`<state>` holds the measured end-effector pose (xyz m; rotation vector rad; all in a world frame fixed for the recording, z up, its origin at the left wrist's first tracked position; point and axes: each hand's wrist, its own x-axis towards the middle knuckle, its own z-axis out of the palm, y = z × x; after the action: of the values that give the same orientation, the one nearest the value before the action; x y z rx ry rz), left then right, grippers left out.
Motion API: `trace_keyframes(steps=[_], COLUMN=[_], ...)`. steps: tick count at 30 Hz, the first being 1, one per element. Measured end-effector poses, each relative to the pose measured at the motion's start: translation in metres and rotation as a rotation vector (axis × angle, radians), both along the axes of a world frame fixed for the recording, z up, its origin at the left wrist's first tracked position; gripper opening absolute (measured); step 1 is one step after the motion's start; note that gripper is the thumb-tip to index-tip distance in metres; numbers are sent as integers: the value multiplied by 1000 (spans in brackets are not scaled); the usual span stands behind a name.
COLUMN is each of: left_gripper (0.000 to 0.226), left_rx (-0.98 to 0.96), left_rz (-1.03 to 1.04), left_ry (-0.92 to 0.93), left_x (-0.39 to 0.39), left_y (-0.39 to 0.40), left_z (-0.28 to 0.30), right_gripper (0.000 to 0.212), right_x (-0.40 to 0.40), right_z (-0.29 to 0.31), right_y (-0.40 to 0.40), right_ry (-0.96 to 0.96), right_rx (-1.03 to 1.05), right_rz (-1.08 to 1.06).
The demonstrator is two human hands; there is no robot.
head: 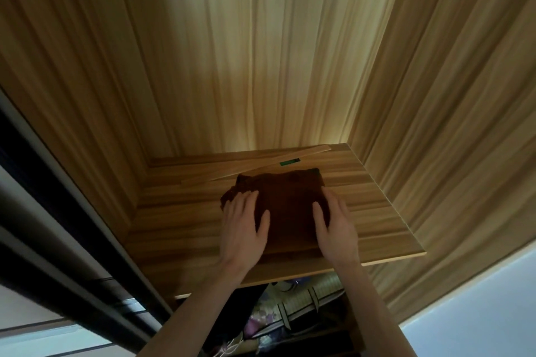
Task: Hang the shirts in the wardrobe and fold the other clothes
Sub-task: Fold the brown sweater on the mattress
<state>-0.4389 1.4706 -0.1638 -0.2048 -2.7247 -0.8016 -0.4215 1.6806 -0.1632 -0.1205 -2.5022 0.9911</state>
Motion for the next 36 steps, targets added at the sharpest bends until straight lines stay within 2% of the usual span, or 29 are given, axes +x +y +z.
trace_keyframes(steps=[4, 7, 15, 21, 26, 36], left_gripper=[73, 81, 70, 66, 67, 53], left_rx=[-184, -204, -167, -221, -260, -164], left_rz=[-62, -59, -86, -57, -37, 69], left_ry=[-86, -122, -161, -48, 6, 144], left_x=[-1, -4, 3, 36, 76, 217], left_y=[3, 1, -4, -21, -47, -116], left_z=[-25, -37, -25, -10, 7, 40], right_gripper=[60, 64, 66, 68, 68, 62], right_x=[1, 2, 1, 21, 69, 176], right_z=[-25, -36, -36, -21, -5, 29], right_y=[7, 14, 14, -3, -32, -117], right_ry=[-113, -130, -135, -61, 11, 125], right_rx=[135, 167, 155, 236, 280, 337], right_rz=[148, 161, 159, 134, 132, 257])
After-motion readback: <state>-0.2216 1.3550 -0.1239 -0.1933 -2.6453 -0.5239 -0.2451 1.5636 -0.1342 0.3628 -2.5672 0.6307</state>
